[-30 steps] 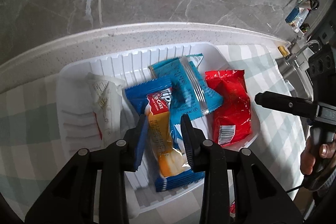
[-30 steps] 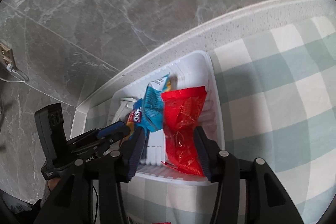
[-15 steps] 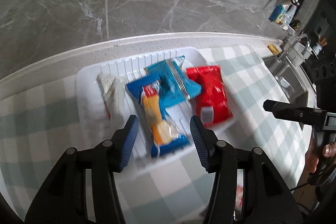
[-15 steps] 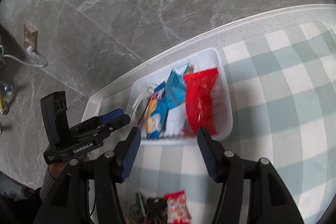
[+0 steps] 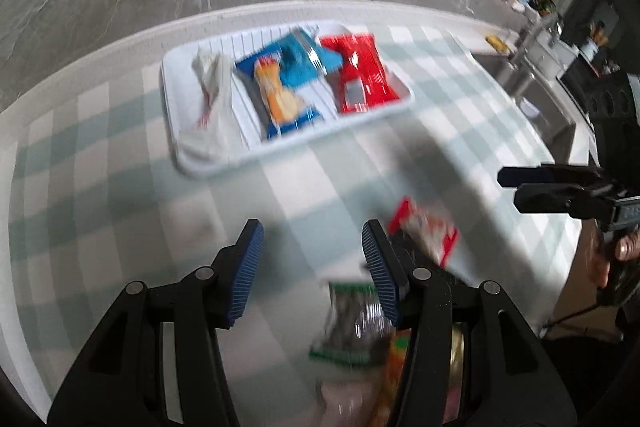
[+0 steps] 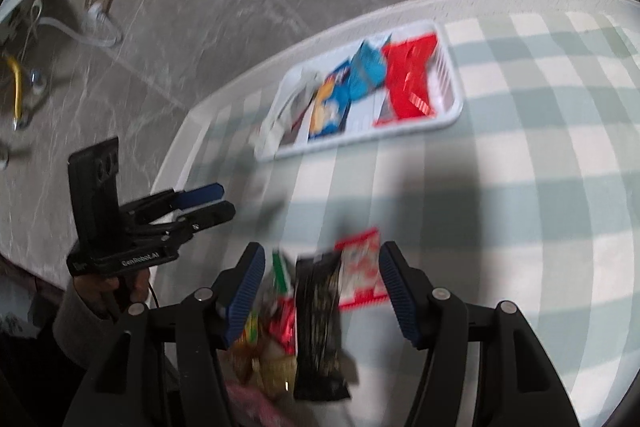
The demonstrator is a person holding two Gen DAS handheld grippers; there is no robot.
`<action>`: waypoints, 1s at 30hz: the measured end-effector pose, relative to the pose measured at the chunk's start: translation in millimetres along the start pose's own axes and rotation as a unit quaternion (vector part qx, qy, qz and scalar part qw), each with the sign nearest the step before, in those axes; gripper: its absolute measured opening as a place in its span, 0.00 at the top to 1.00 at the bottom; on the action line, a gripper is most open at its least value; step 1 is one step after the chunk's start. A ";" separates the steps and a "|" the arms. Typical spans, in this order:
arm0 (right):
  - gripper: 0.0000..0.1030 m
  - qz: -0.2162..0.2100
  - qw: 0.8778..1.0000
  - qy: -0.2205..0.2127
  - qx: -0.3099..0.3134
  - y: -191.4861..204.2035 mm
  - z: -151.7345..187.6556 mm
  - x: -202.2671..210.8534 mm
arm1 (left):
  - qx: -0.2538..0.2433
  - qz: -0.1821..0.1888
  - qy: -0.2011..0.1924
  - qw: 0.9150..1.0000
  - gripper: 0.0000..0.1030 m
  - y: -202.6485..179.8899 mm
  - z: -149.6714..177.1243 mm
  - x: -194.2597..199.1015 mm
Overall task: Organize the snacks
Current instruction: 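Grasp the pink wrapper with left tool while right tool grasps black bag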
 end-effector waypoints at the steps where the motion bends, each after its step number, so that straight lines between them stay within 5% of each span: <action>1: 0.39 0.001 1.000 0.006 0.005 2.4 6.5 -2.0 | -0.003 0.001 0.007 1.000 0.52 -2.1 13.0 4.0; 16: 0.39 0.049 0.990 0.093 0.096 22.2 79.1 -51.3 | -0.074 -0.012 0.101 0.992 0.52 -25.3 143.6 18.2; 30: 0.39 0.070 0.983 0.110 0.128 22.8 87.0 -70.4 | -0.120 -0.053 0.138 0.982 0.52 -34.3 179.3 -4.8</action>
Point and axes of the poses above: each gripper's, at about its wrist camera, not at the fingertips, and x roughly against the way its jaws point, y to its left, z to its underside, the point moved 9 cm from there along -x, roughly the way its jaws point
